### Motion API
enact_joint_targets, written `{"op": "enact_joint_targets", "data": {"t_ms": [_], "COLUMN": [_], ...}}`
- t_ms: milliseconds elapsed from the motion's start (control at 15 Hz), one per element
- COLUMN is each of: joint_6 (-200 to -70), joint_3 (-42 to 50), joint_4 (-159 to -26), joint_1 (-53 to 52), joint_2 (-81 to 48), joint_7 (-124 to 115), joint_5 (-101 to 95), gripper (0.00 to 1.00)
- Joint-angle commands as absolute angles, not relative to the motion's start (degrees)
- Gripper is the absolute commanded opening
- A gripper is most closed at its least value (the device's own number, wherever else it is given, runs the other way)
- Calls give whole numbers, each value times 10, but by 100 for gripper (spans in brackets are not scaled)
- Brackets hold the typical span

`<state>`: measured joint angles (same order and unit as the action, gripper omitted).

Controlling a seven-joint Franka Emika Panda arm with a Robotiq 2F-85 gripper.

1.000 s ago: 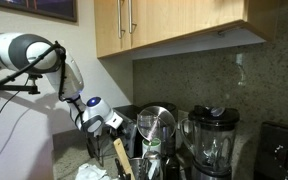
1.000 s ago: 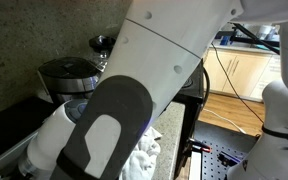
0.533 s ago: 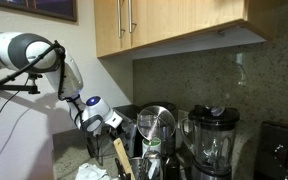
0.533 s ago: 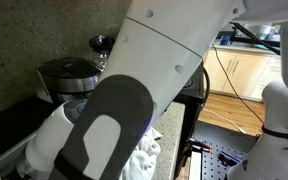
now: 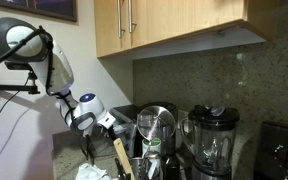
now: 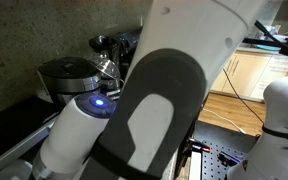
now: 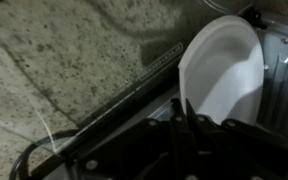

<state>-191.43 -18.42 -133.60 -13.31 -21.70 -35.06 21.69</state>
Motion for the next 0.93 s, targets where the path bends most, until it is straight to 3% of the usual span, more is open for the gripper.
{"op": "enact_joint_targets", "data": {"t_ms": [0,200,400,467,867], "joint_6": [-1800,-1662,-1521,-1472,-1369], "joint_3": [-249,-334,-348,-281,-165], "joint_4": [-1398,-1401,-1402,-1401,-1423], "joint_1": [-66,16,48,-9,-71], "joint_2": [-118,-59,3,28,129], "joint_7": [-354,-307,-229,-205,-207], "joint_5": [218,270,331,350,297], "gripper": [1,1,1,1,1]}}
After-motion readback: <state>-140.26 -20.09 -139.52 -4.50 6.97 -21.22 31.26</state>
